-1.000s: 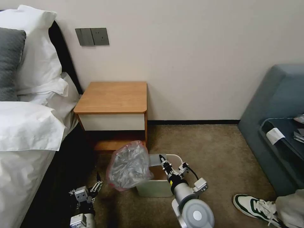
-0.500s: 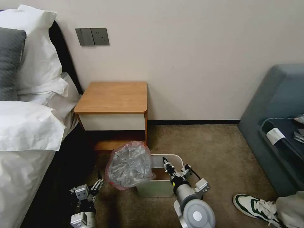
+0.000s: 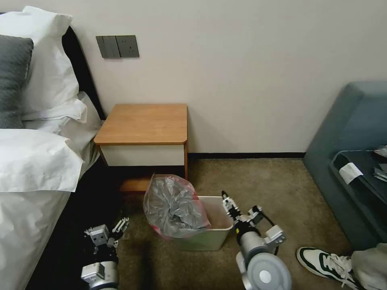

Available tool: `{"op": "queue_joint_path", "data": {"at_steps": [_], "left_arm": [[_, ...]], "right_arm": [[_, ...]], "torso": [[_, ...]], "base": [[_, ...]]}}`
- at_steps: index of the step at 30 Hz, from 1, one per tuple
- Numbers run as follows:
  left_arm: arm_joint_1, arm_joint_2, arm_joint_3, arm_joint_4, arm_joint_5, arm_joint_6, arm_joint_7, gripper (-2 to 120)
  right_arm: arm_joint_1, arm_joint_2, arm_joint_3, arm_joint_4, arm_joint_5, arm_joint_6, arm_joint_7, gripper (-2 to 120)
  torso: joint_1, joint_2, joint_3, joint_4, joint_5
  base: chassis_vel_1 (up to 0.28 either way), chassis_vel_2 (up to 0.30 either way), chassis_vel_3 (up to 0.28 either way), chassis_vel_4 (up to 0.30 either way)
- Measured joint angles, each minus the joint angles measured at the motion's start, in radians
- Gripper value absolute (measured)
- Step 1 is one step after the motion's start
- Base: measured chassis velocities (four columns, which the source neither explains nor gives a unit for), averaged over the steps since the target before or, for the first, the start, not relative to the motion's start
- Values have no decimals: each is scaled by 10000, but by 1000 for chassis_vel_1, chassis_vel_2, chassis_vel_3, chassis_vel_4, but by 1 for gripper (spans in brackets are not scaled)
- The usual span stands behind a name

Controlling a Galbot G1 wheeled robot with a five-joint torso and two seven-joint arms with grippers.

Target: Pick up the garbage bag from the table and place it over the trash can.

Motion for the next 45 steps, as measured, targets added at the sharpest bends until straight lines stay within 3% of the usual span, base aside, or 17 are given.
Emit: {"op": "queue_joint_path", "data": {"at_steps": [3,4,6,8,11,12,14,16,20,22,24,25,28,29,33,38,45], "left_arm": [[412,588,257,-1533,-2049,982,1020,100],[412,588,257,-1533,-2049,982,1020,100],[546,1041,360,-2193,-2670,1560,1857,100],[551,1229,414,-2228,-2774,1538,2257,100],[505,1668,634,-1511,-2738,235,3325,100],[505,1668,634,-1511,-2738,235,3325,100],[449,1782,863,-993,-2466,-969,3508,100],[401,1837,1019,-754,-2078,-1451,3506,100],[139,1988,1448,-582,-647,-1747,2522,100],[-149,2114,1717,-722,-52,-1052,1968,100],[-603,2236,1752,-853,124,321,1981,100],[-603,2236,1752,-853,124,321,1981,100],[-868,2344,1539,-950,306,1858,1970,100],[-868,2344,1539,-950,306,1858,1970,100],[-986,2353,1265,-1069,349,3883,1484,100],[-1469,2391,1405,-983,-475,4973,1161,100],[-1604,2324,1572,-725,-745,5359,1200,100]], "right_arm": [[-90,-37,9,7,-254,238,-16,99],[-90,-37,9,7,-254,238,-16,99],[-184,52,-52,42,-422,353,-19,100],[-238,139,-91,103,-513,399,-20,100],[-403,384,-193,242,-755,535,-18,100],[-403,384,-193,242,-755,535,-18,100],[-496,516,-232,320,-947,630,-14,100],[-569,625,-271,388,-1092,695,2,100],[-622,795,-389,514,-1383,823,179,100],[-664,961,-449,609,-1620,858,257,100],[-759,1183,-498,716,-2023,887,337,100],[-759,1183,-498,716,-2023,887,337,100],[-731,1349,-522,763,-2504,889,418,100],[-731,1349,-522,763,-2504,889,418,100],[-680,1317,-326,958,-2900,911,427,100],[-1046,1286,146,1350,-4001,1492,-185,100],[-892,1314,466,1212,-6065,2214,-1527,100]], "torso": [[0,0,0,2,3],[0,0,0,2,3],[0,0,0,2,2],[0,1,0,0,3],[0,0,0,1,0],[0,0,0,1,0],[0,0,0,1,-3],[0,0,0,1,-1],[0,0,0,2,-2],[0,0,0,1,-3],[0,0,0,0,-2],[0,0,0,0,-2],[0,0,0,-2,-1],[0,0,0,-2,-1],[0,0,0,5,1],[0,0,0,-2,-1],[0,0,0,0,1]], "base": [[0,0,0,0],[0,0,0,0],[0,0,0,0],[0,0,0,0],[0,0,0,0],[0,0,0,0],[0,0,0,0],[0,0,0,0],[0,0,0,0],[0,0,0,0],[0,0,0,0],[0,0,0,0],[0,0,0,0],[0,0,0,0],[0,0,0,0],[0,0,0,0],[0,0,0,0]]}}
